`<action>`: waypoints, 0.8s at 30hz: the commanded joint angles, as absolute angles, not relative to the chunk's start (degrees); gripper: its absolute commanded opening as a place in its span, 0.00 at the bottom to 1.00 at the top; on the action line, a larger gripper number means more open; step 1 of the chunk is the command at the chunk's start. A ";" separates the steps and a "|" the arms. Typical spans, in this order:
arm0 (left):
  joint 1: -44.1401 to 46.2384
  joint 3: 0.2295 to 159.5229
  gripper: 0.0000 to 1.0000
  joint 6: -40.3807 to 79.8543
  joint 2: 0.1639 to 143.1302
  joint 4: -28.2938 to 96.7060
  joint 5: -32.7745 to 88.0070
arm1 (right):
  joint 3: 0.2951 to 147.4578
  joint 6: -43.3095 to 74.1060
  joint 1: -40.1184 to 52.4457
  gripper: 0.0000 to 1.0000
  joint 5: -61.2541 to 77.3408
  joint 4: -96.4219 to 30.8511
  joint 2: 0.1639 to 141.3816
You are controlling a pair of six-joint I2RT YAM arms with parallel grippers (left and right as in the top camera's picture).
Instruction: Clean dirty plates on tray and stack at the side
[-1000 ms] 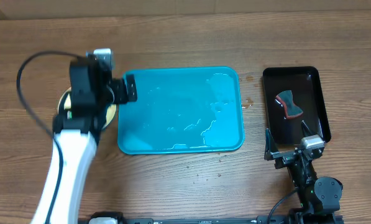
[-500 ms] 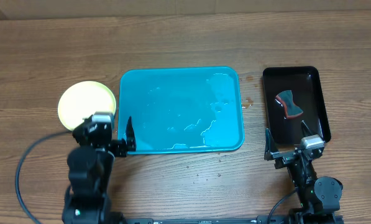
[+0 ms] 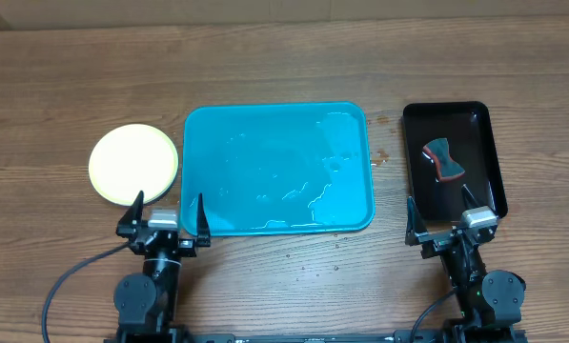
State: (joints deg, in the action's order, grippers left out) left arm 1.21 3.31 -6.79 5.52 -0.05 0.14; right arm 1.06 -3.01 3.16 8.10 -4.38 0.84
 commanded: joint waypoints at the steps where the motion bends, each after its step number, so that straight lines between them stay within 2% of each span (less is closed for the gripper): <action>1: 1.19 0.14 1.00 -10.37 1.83 -0.21 -0.58 | 0.47 -2.79 3.53 1.00 7.55 -4.16 0.16; 5: 0.56 0.27 1.00 -10.52 0.16 4.67 -0.60 | 0.47 -2.79 3.53 1.00 7.55 -4.19 0.16; 24: 0.49 0.27 1.00 -10.13 0.25 4.45 -0.25 | 0.47 -2.79 3.53 1.00 7.55 -4.16 0.16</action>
State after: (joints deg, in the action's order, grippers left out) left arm 0.99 0.56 -9.21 0.95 4.49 0.16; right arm 1.06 -2.98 3.14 8.08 -4.38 0.84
